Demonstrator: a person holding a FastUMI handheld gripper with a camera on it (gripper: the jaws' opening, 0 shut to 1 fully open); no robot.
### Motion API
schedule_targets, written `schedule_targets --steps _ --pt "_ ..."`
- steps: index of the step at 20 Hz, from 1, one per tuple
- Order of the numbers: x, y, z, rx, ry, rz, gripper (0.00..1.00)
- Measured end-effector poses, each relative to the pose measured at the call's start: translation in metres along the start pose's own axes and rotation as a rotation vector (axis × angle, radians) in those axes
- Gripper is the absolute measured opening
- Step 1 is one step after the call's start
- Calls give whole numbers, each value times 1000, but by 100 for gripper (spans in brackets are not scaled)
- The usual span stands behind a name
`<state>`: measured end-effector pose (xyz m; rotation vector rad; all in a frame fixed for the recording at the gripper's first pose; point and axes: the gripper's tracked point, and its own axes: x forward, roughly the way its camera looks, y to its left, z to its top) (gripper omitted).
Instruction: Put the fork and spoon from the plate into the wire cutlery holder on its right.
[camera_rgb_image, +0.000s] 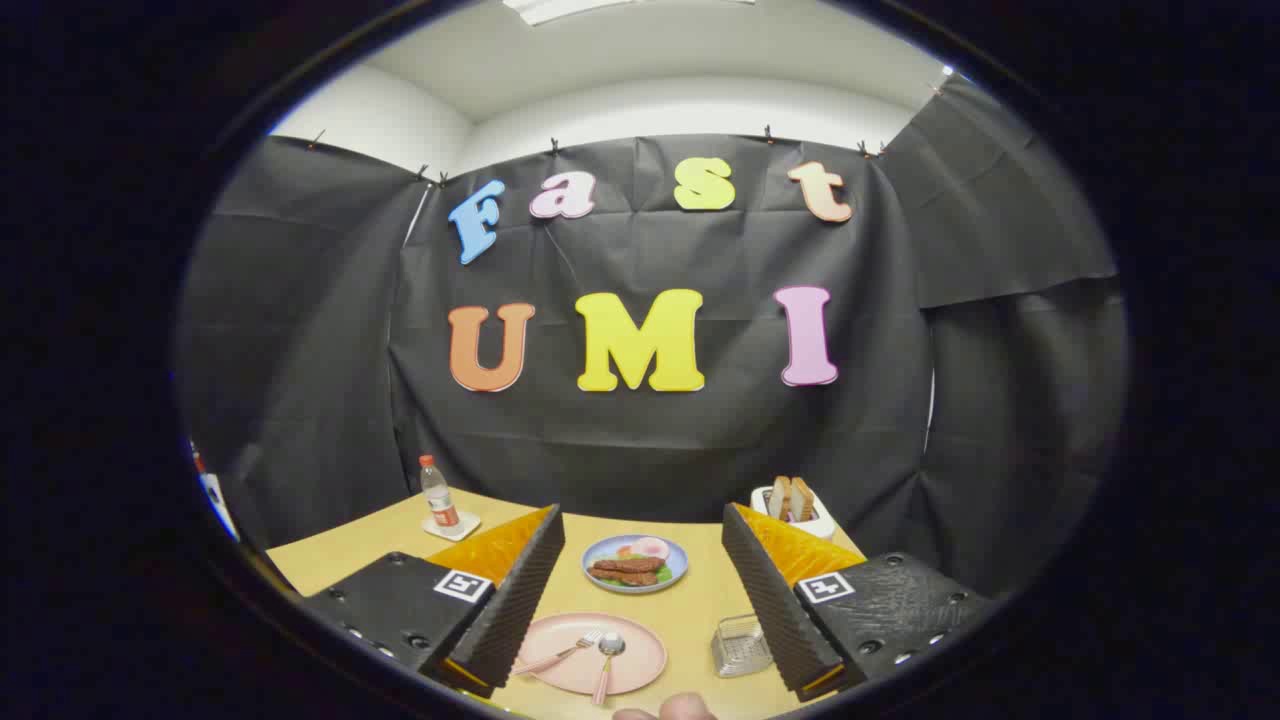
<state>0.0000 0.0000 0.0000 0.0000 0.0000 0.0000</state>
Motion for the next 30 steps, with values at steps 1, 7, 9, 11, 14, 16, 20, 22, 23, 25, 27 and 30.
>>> schedule_targets --steps 1,7,9,11,14,16,20,22,23,25,27,30 --pt "-1 0 -1 1 1 3 95" --pt "-7 1 -3 -3 5 6 95" --pt "-9 5 -7 -4 19 14 95" --pt "-11 10 -8 -6 24 19 95" --pt "-16 19 -14 -10 34 26 95" --pt "-17 27 -22 -19 56 34 95" --pt "-19 48 -55 -37 148 52 94" --pt "-21 61 -85 -39 224 62 95" --pt "-22 67 -102 -42 267 68 95" --pt "-17 72 -139 -60 362 64 95" --pt "-10 73 -178 -80 468 68 95" --pt "10 63 -225 -84 600 53 96"
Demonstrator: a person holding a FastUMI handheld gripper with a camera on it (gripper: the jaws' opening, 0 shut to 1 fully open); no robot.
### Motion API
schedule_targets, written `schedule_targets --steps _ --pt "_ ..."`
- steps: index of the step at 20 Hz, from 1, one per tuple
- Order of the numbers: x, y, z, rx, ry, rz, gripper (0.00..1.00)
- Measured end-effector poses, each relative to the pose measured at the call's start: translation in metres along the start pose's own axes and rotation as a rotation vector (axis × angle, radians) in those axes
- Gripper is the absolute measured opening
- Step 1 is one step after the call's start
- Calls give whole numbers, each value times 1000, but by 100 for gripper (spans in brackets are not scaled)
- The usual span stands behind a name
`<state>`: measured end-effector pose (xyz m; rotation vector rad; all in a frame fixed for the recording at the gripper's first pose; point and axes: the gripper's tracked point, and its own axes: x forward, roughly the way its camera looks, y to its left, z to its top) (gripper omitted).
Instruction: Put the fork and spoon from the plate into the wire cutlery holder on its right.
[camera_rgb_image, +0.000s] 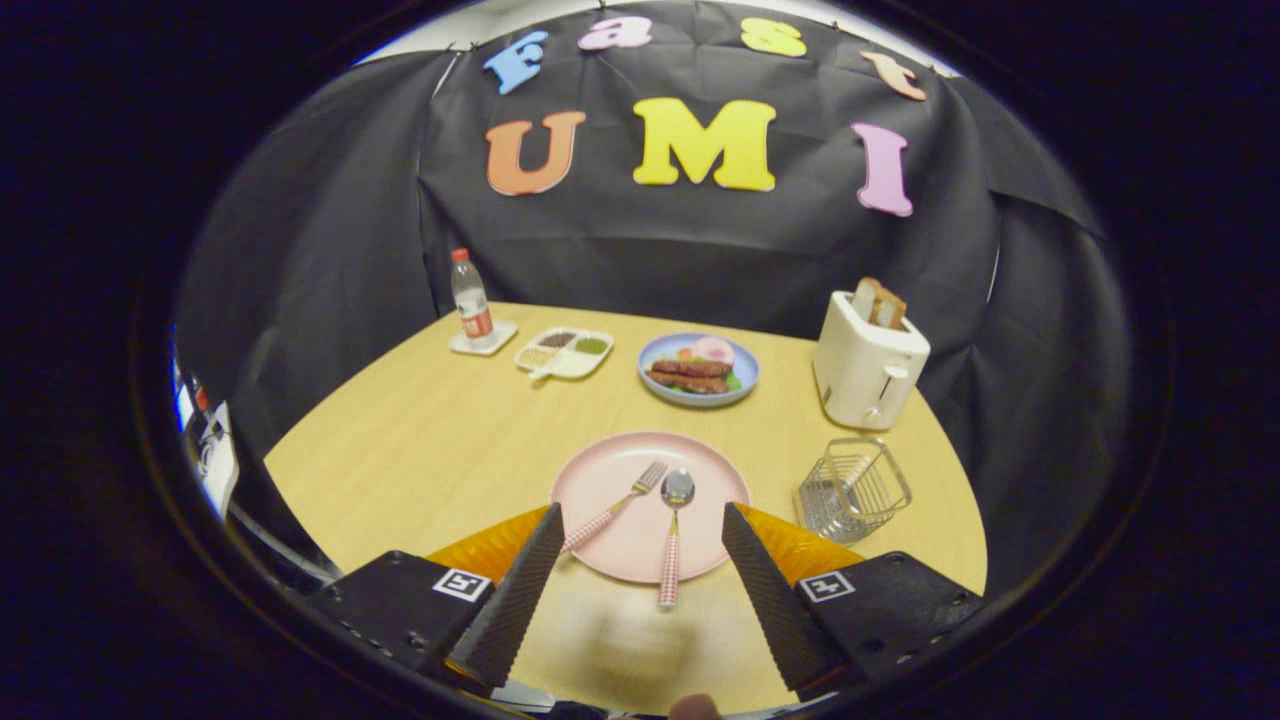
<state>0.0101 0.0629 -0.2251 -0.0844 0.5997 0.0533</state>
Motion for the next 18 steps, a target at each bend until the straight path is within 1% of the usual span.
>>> schedule_targets --steps 3,7,9,12,13,14,15,16,17,18 --pt "39 -14 -22 17 96 -34 94" --pt "75 -20 -42 -6 192 -35 76" --pt "88 -18 -53 -12 236 -25 74" --pt "104 -22 -66 -14 288 -53 42" --pt "108 -20 -70 1 307 -43 42" --pt "111 -25 -76 9 333 -71 32" --pt "115 -27 -79 24 343 -74 23" --pt "109 -26 -77 42 359 -66 13" --pt "110 -29 -78 50 371 -80 15" --pt "102 -31 -74 57 385 -81 5"
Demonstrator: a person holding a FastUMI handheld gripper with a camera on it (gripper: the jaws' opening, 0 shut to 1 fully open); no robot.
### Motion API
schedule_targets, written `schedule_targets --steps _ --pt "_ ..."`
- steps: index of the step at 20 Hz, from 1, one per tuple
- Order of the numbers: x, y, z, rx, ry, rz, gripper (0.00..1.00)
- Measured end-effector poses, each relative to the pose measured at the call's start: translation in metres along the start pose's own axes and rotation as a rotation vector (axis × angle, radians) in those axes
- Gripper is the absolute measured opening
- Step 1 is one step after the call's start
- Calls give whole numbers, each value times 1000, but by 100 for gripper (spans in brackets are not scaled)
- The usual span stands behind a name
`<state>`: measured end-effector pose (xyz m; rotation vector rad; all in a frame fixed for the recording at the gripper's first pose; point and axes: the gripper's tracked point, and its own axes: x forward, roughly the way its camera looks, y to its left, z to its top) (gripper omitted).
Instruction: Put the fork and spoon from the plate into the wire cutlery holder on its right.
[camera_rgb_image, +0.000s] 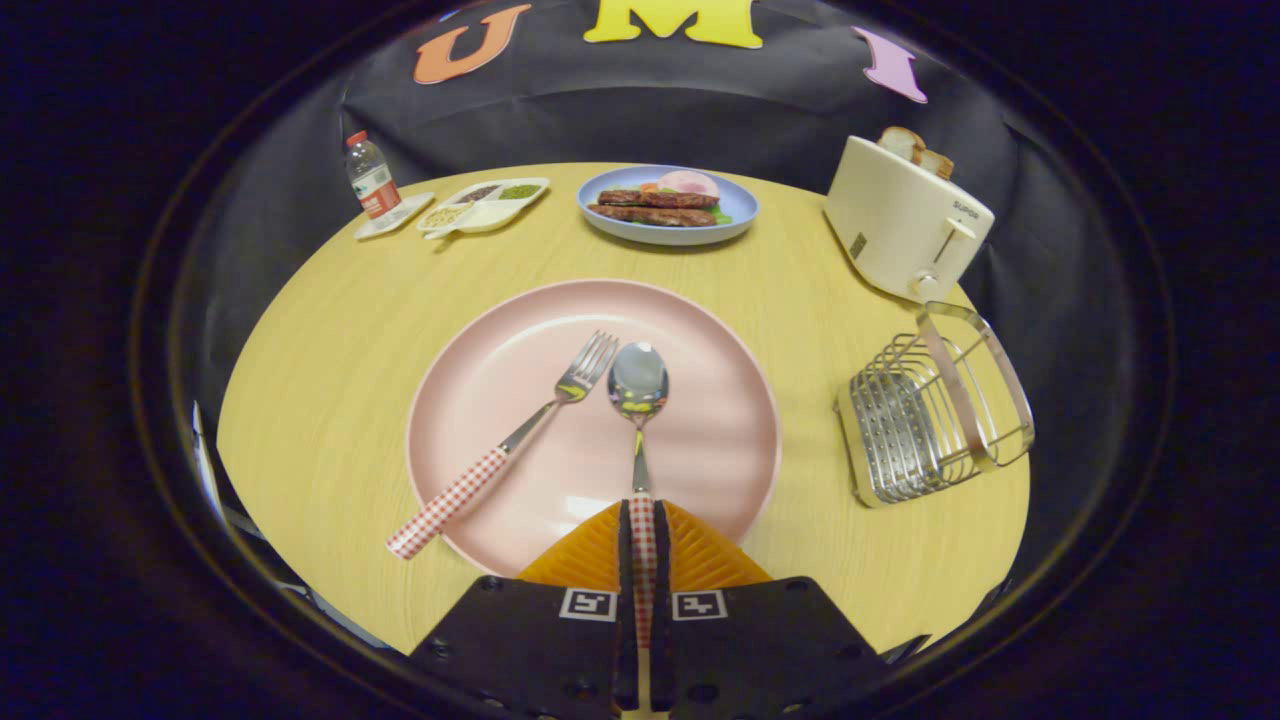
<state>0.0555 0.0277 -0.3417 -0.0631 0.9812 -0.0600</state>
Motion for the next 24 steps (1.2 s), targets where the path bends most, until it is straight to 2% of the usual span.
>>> schedule_targets --steps 4,9,14,20,24 --pt "-29 -9 12 35 44 33 5" --pt "-91 -38 36 65 165 97 5" --pt "-141 -111 67 -30 216 29 5" --pt "-139 -163 58 22 442 17 5" --pt "-124 -169 46 46 591 36 5"
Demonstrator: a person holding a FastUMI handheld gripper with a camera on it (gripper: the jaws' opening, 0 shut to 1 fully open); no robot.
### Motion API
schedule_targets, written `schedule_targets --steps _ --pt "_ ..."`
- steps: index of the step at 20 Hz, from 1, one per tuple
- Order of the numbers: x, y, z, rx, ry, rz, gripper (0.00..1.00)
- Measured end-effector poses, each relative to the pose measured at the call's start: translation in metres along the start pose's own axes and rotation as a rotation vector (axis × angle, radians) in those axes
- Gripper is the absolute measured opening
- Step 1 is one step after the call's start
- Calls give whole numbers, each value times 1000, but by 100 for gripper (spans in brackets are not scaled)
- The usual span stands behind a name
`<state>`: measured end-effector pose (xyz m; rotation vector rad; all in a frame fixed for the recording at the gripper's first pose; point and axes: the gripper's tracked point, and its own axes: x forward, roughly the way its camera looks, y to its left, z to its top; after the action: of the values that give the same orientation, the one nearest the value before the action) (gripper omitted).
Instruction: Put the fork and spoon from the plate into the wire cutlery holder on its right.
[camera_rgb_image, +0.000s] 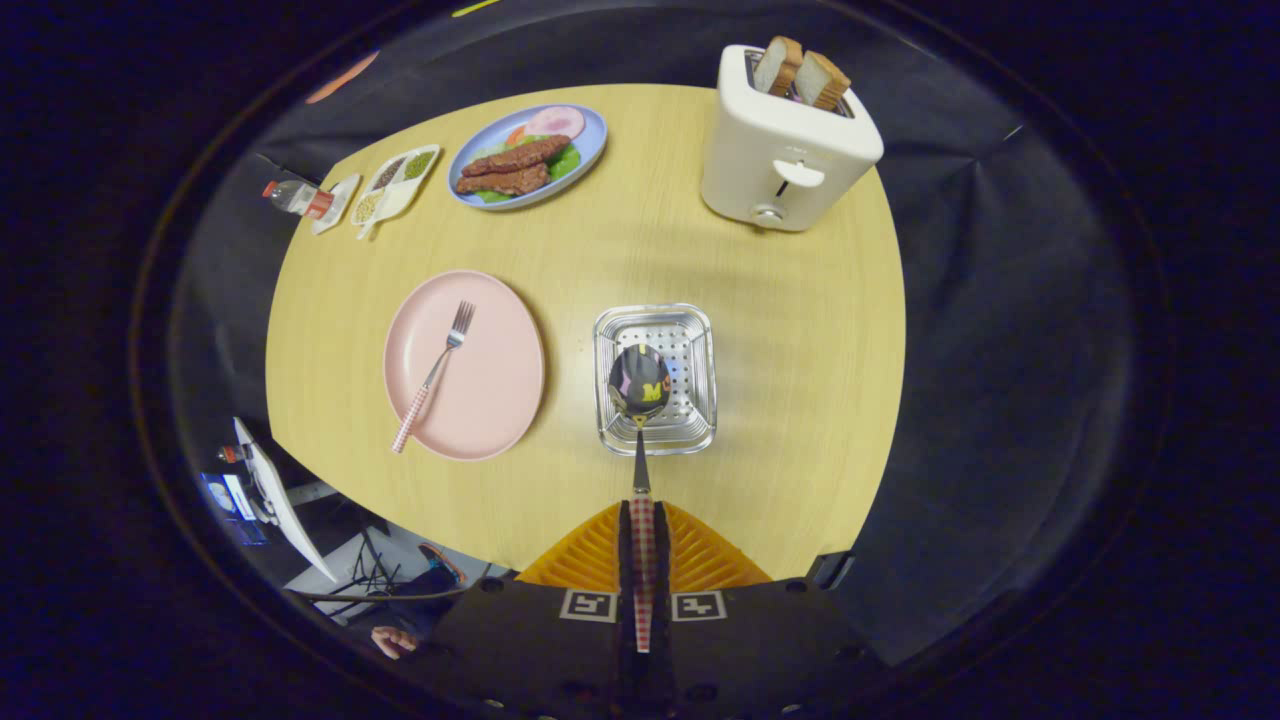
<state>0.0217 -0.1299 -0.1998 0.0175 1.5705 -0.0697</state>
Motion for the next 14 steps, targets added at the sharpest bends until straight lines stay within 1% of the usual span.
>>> schedule_targets --steps 7,10,11,13,14 --pt "28 -4 21 70 130 18 5" --pt "37 -3 32 91 132 12 5" --pt "36 -3 36 92 123 10 12" --pt "37 -2 43 101 102 14 14" --pt "34 -1 47 104 79 9 23"
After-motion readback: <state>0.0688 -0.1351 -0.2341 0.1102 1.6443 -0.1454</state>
